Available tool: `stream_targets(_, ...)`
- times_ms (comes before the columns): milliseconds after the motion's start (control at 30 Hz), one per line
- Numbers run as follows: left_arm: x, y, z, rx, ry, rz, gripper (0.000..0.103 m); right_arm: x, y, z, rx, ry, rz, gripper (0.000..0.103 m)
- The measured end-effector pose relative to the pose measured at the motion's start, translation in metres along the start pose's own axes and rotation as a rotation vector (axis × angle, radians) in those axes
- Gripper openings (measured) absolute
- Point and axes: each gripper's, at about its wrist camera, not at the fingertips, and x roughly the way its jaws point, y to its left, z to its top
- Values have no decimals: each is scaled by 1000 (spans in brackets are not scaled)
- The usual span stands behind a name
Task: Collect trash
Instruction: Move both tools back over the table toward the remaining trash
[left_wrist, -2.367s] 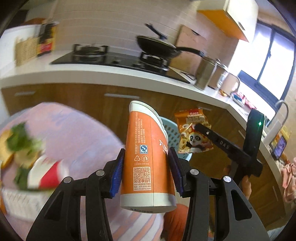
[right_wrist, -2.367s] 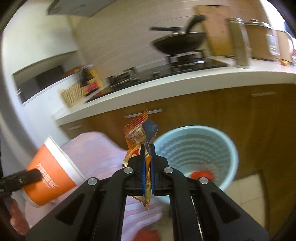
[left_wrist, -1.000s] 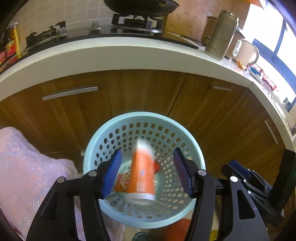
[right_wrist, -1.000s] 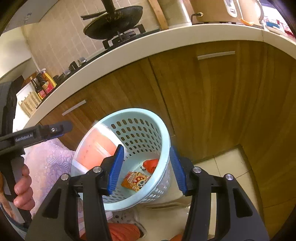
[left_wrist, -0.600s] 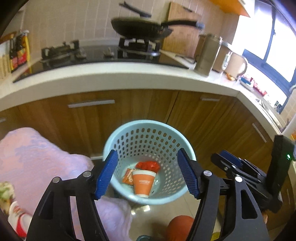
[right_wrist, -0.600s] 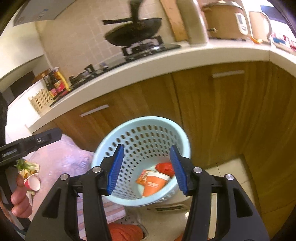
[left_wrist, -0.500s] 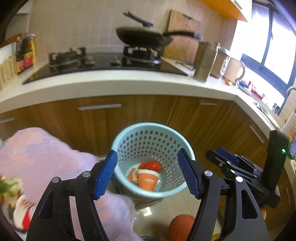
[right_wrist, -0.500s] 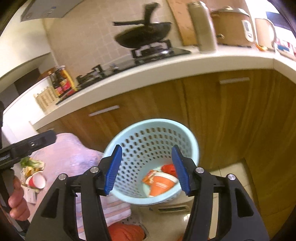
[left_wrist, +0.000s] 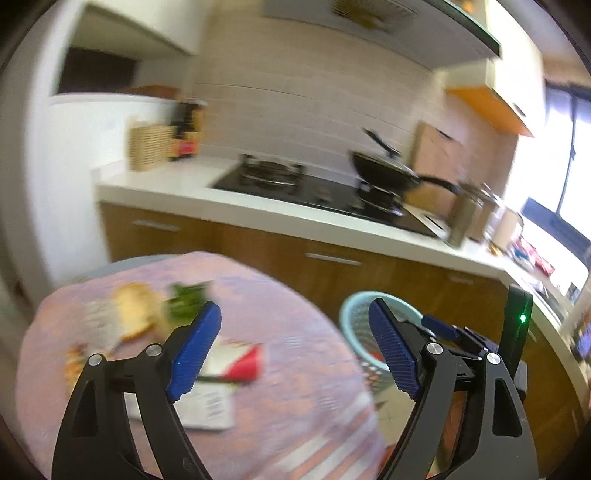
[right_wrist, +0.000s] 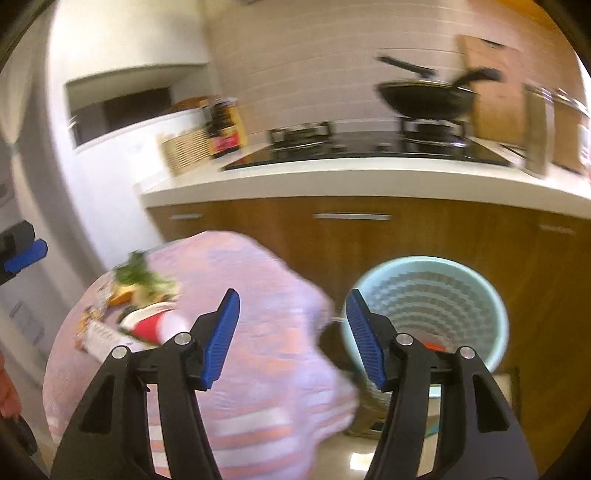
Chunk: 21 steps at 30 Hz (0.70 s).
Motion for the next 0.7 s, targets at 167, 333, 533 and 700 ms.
stream_targets(167, -29, 71, -18, -117, -4, 88, 80, 28, 66, -13, -83, 21, 94, 59)
stream_targets(333, -27, 128, -40, -226, 29, 161, 80, 65, 109, -22, -138, 56, 121, 60)
stream_targets(533, -8, 186, -63, -314, 81, 262, 80, 97, 121, -37, -146, 112, 117, 60)
stream_targets(700, 31, 224, -76, -309, 149, 394, 80, 91, 110, -36, -108, 71, 128, 73)
